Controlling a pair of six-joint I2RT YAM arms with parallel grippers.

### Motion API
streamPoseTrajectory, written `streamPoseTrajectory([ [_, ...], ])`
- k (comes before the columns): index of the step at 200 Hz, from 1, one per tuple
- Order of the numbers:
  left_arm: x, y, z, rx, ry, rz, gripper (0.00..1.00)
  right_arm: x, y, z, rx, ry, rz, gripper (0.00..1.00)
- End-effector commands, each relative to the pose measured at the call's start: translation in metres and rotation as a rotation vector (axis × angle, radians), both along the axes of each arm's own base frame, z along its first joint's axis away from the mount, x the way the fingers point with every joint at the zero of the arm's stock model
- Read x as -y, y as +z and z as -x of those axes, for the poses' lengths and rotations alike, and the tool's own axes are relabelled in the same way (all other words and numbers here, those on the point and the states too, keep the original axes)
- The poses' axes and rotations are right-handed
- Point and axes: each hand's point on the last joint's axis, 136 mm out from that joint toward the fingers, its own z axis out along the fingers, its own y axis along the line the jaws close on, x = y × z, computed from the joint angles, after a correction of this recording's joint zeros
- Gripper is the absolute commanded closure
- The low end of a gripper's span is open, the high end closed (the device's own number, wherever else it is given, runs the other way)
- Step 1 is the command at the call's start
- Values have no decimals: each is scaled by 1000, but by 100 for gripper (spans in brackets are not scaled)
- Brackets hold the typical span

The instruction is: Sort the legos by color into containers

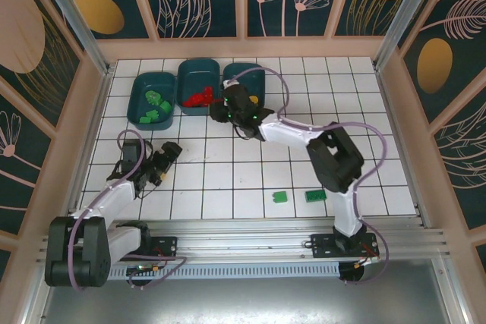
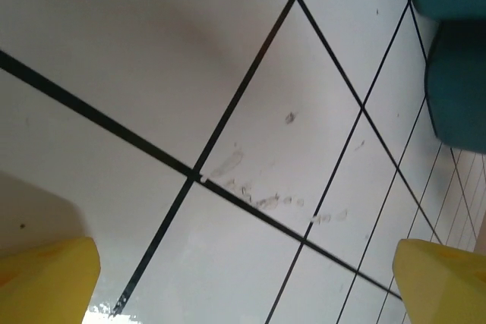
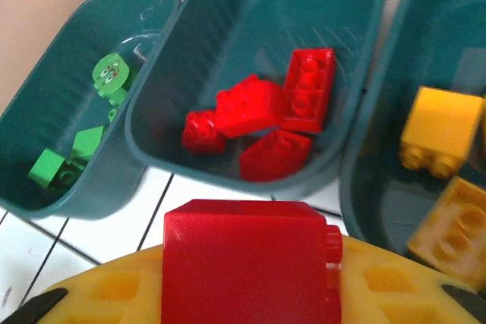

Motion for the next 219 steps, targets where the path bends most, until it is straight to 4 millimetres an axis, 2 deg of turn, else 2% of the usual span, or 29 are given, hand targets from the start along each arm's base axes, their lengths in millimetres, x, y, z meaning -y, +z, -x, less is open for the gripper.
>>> streamPoseTrajectory([
  [1, 5, 14, 2, 47, -67, -12, 1, -20, 13, -22, 62, 30, -6, 62],
  [26, 6, 22, 2, 68, -81, -17, 1, -33, 1, -41, 43, 32, 31, 59],
  [45, 7, 23, 2, 71, -90, -14, 2, -38, -3, -52, 40, 13, 49, 44],
  [73, 9, 23, 2, 72, -96, 1, 2, -44, 23, -71, 82, -4, 54, 35],
  [93, 13, 31, -1, 91, -113, 20, 1, -42, 39, -72, 103, -13, 69, 34],
  [115, 16, 42, -4, 131, -122, 37, 1, -25, 54, -66, 123, -52, 79, 34],
  [127, 19, 46, -4, 149, -128, 53, 1, -8, 62, -57, 140, -78, 82, 34],
  [143, 25, 53, -4, 181, -147, 97, 2, 29, 69, -42, 151, -132, 93, 34],
  [159, 32, 56, -4, 215, -155, 144, 2, 86, 64, -26, 122, -232, 108, 33],
  [172, 36, 58, -5, 240, -156, 159, 1, 144, 51, -13, 70, -333, 114, 32],
  [198, 59, 60, -5, 270, -195, 160, 2, 281, 8, 19, -68, -610, 166, 28],
  [206, 71, 61, -6, 280, -217, 168, 2, 315, -4, 30, -114, -676, 174, 28],
  [219, 92, 62, -6, 287, -262, 183, 2, 359, -20, 47, -172, -761, 182, 25],
])
